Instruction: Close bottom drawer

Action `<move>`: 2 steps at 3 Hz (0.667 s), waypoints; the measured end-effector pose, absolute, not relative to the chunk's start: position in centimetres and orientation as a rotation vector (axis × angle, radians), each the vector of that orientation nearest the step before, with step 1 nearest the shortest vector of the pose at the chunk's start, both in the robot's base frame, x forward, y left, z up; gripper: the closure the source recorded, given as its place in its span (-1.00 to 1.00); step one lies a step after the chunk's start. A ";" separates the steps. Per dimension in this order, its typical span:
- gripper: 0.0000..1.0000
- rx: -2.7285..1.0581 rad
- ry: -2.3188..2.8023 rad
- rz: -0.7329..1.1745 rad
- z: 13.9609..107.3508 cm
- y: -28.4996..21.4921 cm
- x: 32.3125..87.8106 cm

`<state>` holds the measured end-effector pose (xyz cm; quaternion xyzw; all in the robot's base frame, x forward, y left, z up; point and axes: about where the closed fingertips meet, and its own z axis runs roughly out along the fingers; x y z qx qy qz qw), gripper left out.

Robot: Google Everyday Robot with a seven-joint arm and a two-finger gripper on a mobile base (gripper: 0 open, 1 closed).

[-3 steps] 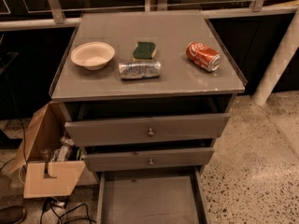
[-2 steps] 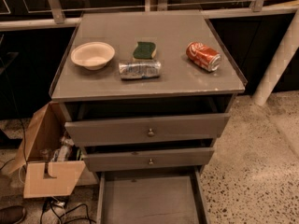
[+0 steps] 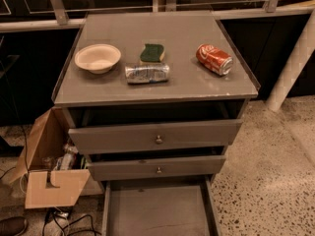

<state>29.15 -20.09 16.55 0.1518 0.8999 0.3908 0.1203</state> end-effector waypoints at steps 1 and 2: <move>1.00 0.505 2.581 1.176 16.4 -19.6 29.9; 1.00 0.597 2.469 1.210 16.7 -19.2 32.4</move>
Offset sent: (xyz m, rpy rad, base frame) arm 0.0670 0.0057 0.0093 0.1473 -0.1156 -0.2611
